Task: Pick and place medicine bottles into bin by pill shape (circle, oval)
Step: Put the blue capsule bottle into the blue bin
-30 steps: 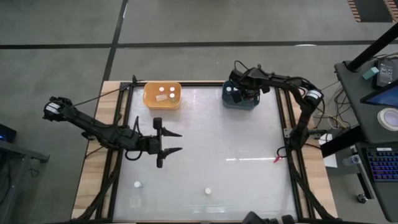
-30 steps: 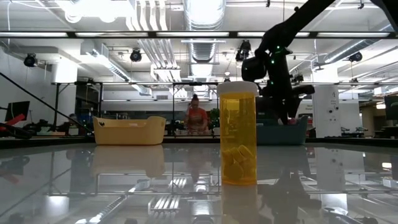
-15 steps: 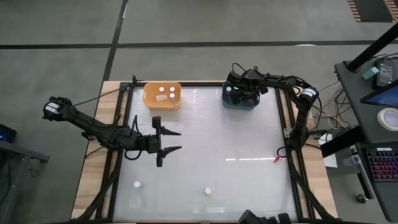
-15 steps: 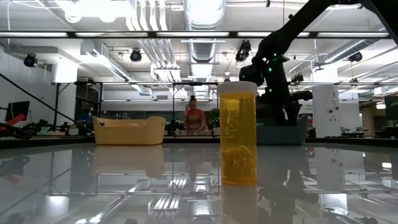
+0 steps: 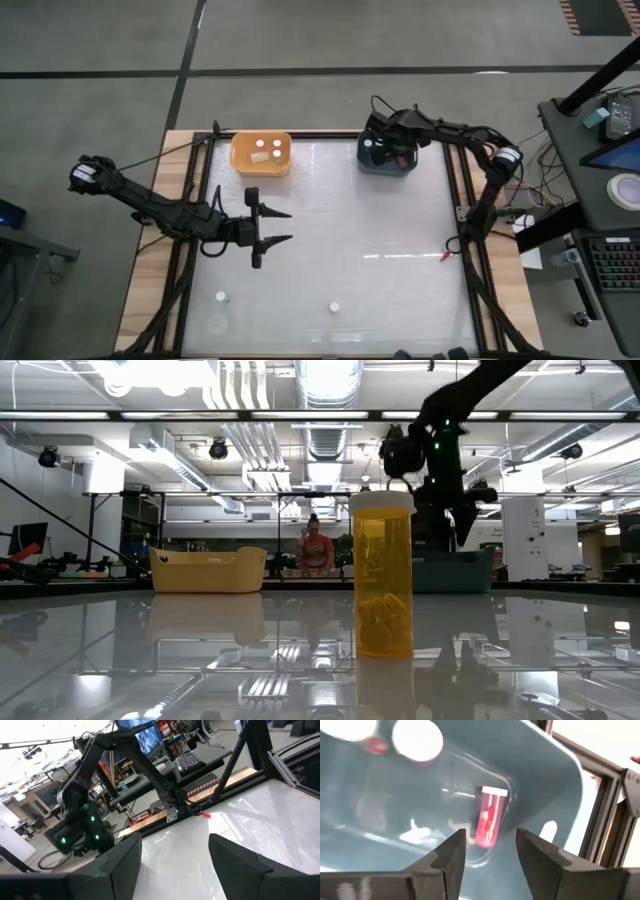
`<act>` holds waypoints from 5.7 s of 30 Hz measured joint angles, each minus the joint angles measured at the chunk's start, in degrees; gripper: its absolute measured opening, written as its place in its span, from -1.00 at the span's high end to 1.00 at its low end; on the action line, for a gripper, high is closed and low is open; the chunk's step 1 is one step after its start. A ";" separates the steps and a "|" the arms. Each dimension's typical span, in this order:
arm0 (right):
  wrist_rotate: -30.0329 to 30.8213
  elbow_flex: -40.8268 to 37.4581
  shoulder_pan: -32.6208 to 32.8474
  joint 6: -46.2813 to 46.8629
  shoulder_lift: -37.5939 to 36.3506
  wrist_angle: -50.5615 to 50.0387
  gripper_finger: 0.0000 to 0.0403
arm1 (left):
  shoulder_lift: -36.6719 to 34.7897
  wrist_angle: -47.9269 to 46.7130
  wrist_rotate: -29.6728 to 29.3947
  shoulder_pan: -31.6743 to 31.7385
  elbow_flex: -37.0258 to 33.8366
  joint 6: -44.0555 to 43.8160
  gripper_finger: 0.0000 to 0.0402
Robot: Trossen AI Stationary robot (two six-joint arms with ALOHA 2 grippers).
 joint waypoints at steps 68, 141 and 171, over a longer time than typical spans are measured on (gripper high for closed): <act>-18.45 -52.92 37.18 -50.91 -59.95 76.50 0.64 | 28.77 -65.50 31.45 -3.49 37.12 -110.05 0.14; -18.35 -52.92 37.17 -50.86 -59.83 75.38 0.64 | 30.38 -74.32 37.42 -24.96 21.27 -142.43 0.55; -18.29 -52.92 37.18 -51.39 -59.85 75.36 0.64 | 29.89 -58.18 14.47 10.31 31.56 -77.16 0.54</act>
